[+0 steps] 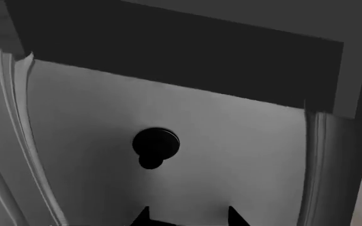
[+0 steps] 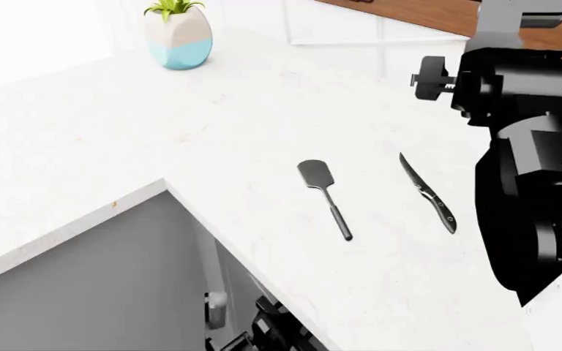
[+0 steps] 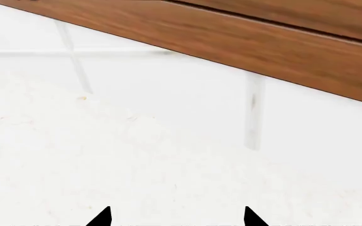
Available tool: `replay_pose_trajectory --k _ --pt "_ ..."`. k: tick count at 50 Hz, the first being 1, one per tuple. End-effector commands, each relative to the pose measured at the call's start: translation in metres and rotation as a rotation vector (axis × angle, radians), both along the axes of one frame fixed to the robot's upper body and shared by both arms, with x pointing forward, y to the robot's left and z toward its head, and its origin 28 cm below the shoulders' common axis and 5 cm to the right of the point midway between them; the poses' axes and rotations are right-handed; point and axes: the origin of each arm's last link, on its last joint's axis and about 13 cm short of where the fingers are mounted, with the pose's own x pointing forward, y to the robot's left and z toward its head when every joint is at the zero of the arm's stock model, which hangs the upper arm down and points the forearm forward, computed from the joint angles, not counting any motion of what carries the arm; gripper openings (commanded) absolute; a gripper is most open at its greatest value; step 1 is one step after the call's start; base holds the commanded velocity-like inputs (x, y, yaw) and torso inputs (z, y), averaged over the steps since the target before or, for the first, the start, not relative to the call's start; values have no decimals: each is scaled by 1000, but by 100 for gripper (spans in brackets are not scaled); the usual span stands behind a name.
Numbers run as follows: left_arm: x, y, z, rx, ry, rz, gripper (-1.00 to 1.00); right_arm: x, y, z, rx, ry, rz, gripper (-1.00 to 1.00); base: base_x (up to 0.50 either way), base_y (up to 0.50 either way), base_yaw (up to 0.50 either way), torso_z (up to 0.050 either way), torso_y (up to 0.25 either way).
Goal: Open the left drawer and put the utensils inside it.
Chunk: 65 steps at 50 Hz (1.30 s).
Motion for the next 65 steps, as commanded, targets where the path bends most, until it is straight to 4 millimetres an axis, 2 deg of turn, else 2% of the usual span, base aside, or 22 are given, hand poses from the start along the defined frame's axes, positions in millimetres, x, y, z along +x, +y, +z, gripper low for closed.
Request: replay_pose_trajectory --k 1,7,10,20,28,31,38,55,65 --pt "8 1 -6 136 18 11 -100 0 0 -2 5 1 -1 100 0 0 0 0 0" --pt "-1 7 -3 122 99 168 -100 0 -1 -2 8 2 -5 100 0 0 0 0 0" --pt "-9 8 1 116 102 155 -100 0 0 -2 10 -1 -3 100 0 0 0 0 0" --pt "-13 14 -4 122 136 212 -100 0 -1 -3 17 -3 -2 100 0 0 0 0 0" --pt "-13 16 -3 124 138 188 -100 0 -2 -6 23 0 -7 100 0 0 3 0 0" --pt "-19 19 -2 116 136 189 -100 0 -3 -5 25 -1 -8 100 -1 1 3 0 0" --pt "-55 34 -5 124 96 118 -100 0 -5 -5 37 -4 -14 100 -1 1 2 0 0" --pt "-144 79 -17 109 55 148 -100 -1 -7 -5 36 0 -26 100 0 0 0 0 0" --pt "-174 89 -26 92 89 157 -100 -1 -6 -5 35 7 -38 100 0 0 0 0 0"
